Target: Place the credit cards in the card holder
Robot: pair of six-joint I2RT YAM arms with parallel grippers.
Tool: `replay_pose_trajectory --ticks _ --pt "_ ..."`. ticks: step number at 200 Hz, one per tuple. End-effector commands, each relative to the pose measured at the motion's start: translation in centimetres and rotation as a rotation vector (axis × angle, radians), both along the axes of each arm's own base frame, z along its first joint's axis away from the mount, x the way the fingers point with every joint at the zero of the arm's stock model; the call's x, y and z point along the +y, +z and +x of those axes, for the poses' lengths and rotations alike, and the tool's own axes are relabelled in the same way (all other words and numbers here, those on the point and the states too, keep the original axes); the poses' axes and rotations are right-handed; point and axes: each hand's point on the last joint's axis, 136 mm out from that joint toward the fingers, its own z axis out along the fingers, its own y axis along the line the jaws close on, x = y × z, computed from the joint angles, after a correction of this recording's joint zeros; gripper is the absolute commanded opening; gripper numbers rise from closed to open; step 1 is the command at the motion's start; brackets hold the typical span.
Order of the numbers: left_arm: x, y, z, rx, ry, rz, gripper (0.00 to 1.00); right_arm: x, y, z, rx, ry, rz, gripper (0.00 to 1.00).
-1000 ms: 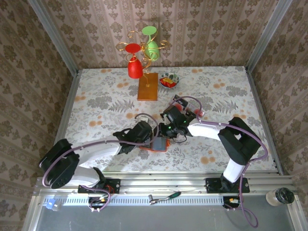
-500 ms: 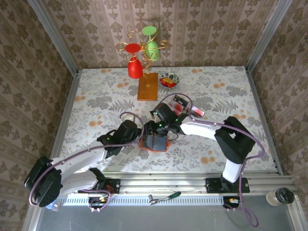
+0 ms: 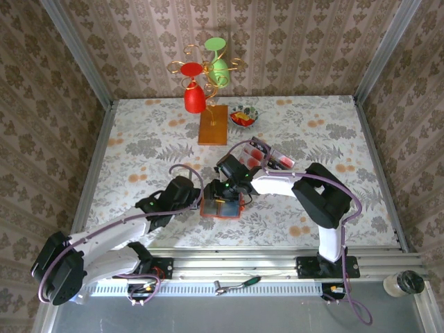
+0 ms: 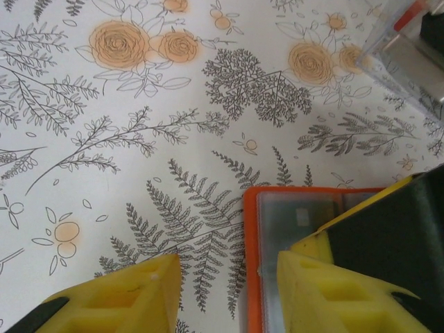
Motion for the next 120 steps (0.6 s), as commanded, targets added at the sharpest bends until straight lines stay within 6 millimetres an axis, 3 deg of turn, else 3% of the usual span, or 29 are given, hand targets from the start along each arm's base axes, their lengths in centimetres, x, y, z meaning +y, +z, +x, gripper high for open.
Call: replay_pose_trajectory --ticks 1,66,120 --pt "0.2 -1.3 -0.5 0.038 -0.004 0.009 0.42 0.3 0.4 0.5 -0.002 -0.017 0.016 0.50" --pt "-2.1 -3.3 -1.2 0.064 -0.050 0.057 0.42 -0.8 0.5 0.6 -0.008 -0.044 0.027 0.50" --pt "-2.0 -5.5 -1.7 0.091 -0.040 0.116 0.41 -1.1 0.9 0.6 -0.018 -0.060 0.039 0.50"
